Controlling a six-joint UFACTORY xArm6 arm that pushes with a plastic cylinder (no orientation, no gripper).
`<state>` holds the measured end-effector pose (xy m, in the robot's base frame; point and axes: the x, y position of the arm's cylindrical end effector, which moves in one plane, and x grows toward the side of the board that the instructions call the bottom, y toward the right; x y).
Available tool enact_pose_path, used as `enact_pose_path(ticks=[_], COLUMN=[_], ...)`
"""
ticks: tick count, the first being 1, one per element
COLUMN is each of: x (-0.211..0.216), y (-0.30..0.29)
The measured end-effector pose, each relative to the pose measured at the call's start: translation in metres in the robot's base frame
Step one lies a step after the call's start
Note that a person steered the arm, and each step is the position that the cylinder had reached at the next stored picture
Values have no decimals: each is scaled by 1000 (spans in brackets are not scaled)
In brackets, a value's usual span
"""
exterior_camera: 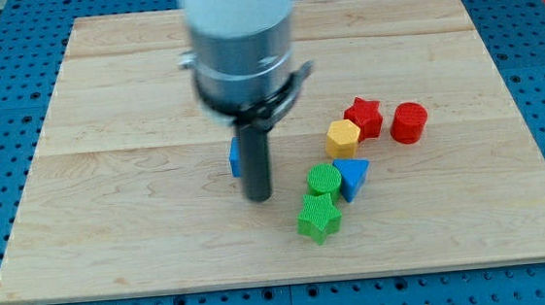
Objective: Move the blue triangle into the bottom left of the yellow hexagon
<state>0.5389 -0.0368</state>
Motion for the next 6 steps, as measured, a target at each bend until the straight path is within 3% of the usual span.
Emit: enact_pose_path(ticks=[1, 3, 4, 5, 6], x=[67, -22, -22, 22, -2], y=[28, 78, 80, 89, 166])
